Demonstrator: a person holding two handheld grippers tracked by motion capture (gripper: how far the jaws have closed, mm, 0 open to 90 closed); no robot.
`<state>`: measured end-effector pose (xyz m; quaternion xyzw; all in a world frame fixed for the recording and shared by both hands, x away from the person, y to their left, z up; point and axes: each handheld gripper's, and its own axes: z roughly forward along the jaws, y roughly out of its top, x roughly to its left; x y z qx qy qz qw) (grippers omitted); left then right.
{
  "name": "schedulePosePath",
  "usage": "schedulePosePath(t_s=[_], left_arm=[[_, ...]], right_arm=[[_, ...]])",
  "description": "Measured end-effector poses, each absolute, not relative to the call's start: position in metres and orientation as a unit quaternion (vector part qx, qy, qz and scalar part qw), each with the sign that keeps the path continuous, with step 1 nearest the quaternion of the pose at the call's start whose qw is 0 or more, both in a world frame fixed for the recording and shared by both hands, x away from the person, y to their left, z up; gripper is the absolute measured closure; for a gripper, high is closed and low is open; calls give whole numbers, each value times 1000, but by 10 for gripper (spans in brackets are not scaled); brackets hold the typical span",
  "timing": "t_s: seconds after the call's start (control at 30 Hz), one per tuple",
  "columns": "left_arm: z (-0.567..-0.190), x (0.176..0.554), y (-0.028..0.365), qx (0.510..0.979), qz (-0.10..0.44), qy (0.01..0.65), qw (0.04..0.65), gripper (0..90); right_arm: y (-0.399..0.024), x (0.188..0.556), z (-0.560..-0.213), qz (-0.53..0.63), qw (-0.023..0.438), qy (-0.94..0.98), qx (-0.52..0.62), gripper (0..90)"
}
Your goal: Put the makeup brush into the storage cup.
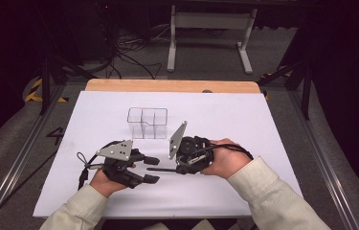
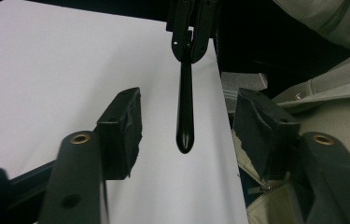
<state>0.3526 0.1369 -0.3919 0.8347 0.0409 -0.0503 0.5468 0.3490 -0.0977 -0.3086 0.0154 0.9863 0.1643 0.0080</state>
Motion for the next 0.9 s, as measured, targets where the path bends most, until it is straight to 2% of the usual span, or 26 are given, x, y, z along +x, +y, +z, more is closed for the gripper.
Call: schedulePosePath(t_s=[0.37,0.43,0.7,0.9], left_arm=[[-393,353,136,842,-60,27,536,638],[-393,352,137,841,-62,24,537,694],[-394,352,136,849,-65,25,524,800],[-395,352,136,853,-62,28,517,823]], right_arm=[[-92,346,-310,160,6,987,-3,841],[-92,346,-311,161,7,987,-5,841],[-90,345,-311,161,11,987,-15,841],[-90,345,-311,165,12,986,-14,841]])
